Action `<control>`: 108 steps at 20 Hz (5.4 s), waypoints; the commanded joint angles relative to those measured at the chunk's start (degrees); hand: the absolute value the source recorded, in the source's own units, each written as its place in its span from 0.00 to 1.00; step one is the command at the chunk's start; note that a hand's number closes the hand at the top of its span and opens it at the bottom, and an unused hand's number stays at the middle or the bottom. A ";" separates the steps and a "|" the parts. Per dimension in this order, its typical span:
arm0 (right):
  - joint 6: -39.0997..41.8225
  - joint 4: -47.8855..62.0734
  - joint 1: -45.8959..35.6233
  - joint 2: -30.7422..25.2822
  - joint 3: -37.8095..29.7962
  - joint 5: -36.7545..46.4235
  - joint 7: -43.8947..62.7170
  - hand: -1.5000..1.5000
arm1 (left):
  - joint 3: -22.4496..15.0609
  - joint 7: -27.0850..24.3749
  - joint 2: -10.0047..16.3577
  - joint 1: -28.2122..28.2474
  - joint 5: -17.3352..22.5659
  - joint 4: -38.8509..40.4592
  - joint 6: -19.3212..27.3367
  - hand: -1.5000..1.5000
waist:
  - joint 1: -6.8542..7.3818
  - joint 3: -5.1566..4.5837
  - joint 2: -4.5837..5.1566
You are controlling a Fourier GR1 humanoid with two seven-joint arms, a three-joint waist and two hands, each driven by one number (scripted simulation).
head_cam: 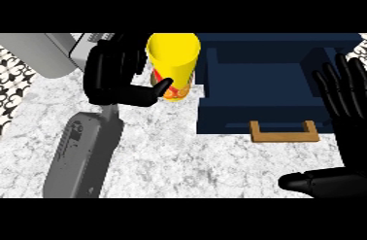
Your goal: Pick up the cup, place it into the drawer and close the drawer
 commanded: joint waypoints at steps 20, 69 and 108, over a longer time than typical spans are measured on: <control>3.26 0.33 3.70 -0.85 -1.57 -1.56 -3.08 0.00 | -5.96 2.03 -0.33 -30.29 1.78 30.44 13.89 1.00 | -1.05 0.01 0.19; 8.71 1.72 0.77 -3.27 -5.38 -13.11 -1.14 1.00 | -26.41 -14.25 -0.34 -38.56 30.52 48.24 16.91 0.00 | -0.90 0.00 0.06; 2.50 31.75 -7.62 -9.40 18.46 49.65 -18.66 0.00 | -11.35 -7.78 32.16 22.11 33.73 -4.12 1.50 0.00 | 1.17 -0.01 0.12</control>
